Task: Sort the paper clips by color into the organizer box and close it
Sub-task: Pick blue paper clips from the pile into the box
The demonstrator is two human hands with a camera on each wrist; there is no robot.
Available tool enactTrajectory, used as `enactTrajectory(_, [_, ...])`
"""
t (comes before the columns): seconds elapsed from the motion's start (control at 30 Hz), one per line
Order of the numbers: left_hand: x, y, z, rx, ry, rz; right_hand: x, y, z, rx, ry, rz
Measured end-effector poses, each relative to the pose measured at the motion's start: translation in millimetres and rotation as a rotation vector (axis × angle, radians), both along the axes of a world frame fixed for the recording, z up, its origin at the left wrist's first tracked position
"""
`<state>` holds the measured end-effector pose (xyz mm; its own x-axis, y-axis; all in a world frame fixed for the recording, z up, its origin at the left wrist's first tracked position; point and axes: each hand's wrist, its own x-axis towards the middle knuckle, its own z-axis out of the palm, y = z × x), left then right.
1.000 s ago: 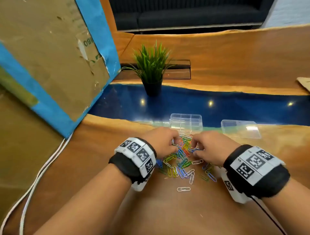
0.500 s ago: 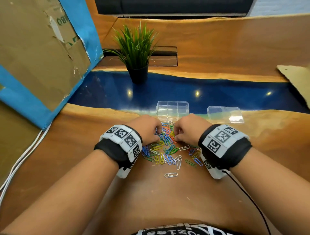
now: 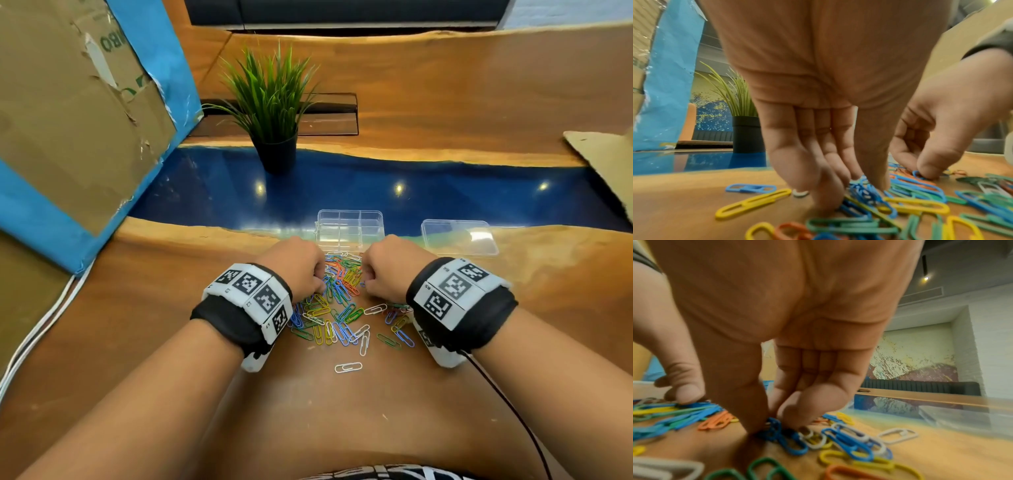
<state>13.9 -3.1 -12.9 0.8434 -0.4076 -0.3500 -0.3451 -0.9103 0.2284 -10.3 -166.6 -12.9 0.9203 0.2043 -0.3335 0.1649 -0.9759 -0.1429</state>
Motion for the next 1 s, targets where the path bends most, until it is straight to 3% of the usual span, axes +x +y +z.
enactTrajectory(0.1, [-1,1,0,-0.007,0.002,0.016,-1,-6,4,0.104,0.008,-0.068])
enactTrajectory(0.2, [-1,-1,-2,0.014,-0.005,0.026,-2,-8,8,0.340,0.011,-0.192])
enactTrajectory(0.33, [-2,-7,-3,0.034,-0.050,0.015,-7,2,5,0.515,0.127,-0.205])
enactTrajectory(0.47, [-3,-7,0,-0.007,-0.029,0.032,-7,12,-1,0.466,0.103,-0.229])
enactTrajectory(0.67, [-5,9,0,-0.438,0.237,0.280,-6,23,-12,0.231,0.045,-0.171])
enactTrajectory(0.77, [0,19,-4,-0.491,0.266,0.263,-2,28,-11,0.135,0.022,-0.149])
enactTrajectory(1.0, [-1,26,-3,-0.700,0.416,0.414,3,31,-4,0.145,0.078,-0.133])
